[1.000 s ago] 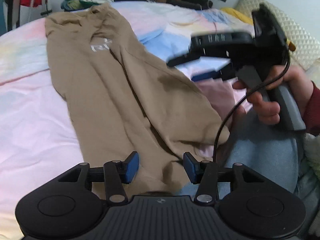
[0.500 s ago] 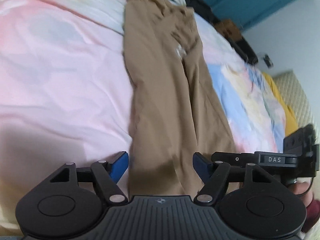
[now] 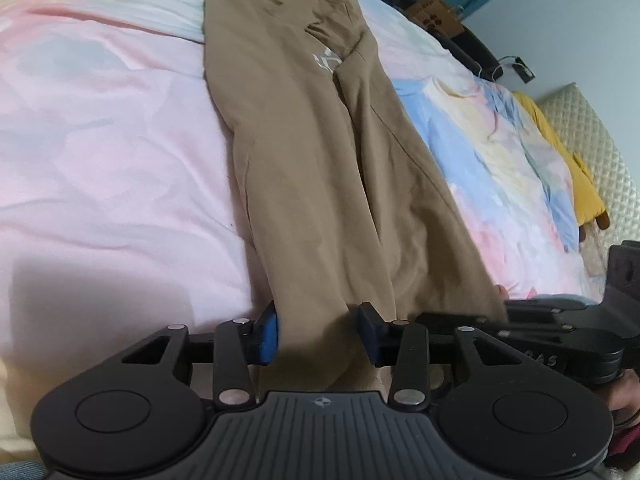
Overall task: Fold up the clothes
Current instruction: 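Lift the hem with both grippers and fold it over toward the collar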
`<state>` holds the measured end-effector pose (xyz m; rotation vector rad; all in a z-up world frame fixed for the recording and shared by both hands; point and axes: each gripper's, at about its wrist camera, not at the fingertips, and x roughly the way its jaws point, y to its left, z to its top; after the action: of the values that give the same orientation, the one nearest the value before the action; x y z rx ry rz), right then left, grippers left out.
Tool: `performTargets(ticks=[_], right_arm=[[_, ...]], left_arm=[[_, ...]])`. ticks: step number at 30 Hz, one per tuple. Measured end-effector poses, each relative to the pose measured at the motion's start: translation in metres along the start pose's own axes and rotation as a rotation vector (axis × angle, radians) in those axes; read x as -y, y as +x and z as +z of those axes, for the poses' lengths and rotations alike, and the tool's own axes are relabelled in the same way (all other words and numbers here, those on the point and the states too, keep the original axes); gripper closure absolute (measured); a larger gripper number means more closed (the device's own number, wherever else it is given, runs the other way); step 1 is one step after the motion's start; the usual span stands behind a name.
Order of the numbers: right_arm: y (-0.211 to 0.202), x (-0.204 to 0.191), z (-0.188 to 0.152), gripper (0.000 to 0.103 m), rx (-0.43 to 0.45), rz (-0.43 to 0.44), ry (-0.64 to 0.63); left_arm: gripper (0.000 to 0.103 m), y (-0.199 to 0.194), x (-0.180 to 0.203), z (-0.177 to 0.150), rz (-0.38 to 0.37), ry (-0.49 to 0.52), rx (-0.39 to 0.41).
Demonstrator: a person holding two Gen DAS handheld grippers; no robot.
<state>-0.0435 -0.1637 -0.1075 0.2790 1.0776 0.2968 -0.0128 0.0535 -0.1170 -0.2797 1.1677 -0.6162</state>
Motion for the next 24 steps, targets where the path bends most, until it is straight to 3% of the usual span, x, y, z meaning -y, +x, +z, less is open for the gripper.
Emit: performTargets(ticks=[2,4,6,8,10,15,24], right_arm=[[-0.003,0.0,0.002,0.095,0.024,-0.001,0.006],[-0.004,0.0,0.003,0.095,0.04,0.003,0.012],[-0.003,-0.002,0.004,0.095,0.051,0.003,0.013],[-0.004,-0.002,0.005,0.095,0.064,0.008,0.028],[-0.006,0.0,0.006,0.095,0.077,0.015,0.047],[-0.036,0.01,0.014,0.096,0.167,0.093,0.138],[-0.145,-0.02,0.071,0.096,0.45,0.121,0.018]], left_arm=[[0.035,0.002,0.001,-0.001,-0.014,0.011,-0.023],[0.037,0.005,0.005,-0.002,-0.016,0.034,-0.027],[0.053,0.006,0.004,-0.003,-0.008,0.035,-0.021],[0.084,0.003,-0.003,-0.007,-0.011,0.013,-0.014],[0.092,-0.002,-0.007,-0.007,-0.026,0.002,0.008],[0.094,-0.043,-0.006,0.007,-0.16,-0.002,0.138],[0.095,-0.155,0.04,0.046,-0.161,0.034,0.413]])
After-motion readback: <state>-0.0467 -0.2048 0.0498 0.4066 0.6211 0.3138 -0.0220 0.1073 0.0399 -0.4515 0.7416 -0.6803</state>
